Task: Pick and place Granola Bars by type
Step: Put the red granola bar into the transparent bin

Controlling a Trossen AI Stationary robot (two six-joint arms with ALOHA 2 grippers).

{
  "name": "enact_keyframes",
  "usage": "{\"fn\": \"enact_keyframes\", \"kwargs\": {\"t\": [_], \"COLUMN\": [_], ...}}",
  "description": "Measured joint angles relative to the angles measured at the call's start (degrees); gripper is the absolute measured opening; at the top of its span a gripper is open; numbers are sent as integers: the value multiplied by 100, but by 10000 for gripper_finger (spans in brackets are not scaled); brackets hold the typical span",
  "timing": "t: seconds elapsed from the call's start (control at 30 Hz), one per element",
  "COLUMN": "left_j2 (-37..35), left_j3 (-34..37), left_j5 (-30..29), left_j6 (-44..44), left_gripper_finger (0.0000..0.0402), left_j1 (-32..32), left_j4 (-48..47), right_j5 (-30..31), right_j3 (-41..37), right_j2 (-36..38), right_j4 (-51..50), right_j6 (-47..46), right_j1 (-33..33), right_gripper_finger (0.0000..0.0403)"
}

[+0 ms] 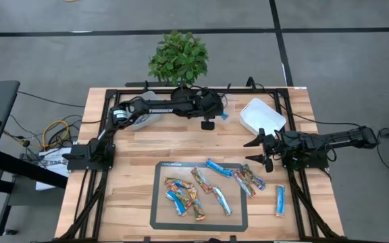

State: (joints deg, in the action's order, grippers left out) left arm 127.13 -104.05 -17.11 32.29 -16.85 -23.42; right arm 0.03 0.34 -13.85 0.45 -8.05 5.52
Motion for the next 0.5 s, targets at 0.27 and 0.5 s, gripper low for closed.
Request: {"fn": "enact_keyframes", "kwargs": {"t": [0.27, 0.5], "left_j2": [85, 85], "left_j3": [-6, -8], "left_j5": [-559, -1051], "left_j6": [-140, -155], "left_gripper_finger": [193, 232], "left_j1": [100, 235], "left_j4": [160, 185], "right_j5": [0, 0], "right_j3": [2, 2], "right_j2": [2, -2], "right_j4": [2, 2], "right_j6": [0, 0], "right_j1": [0, 0], "right_gripper_finger": [256, 256]}}
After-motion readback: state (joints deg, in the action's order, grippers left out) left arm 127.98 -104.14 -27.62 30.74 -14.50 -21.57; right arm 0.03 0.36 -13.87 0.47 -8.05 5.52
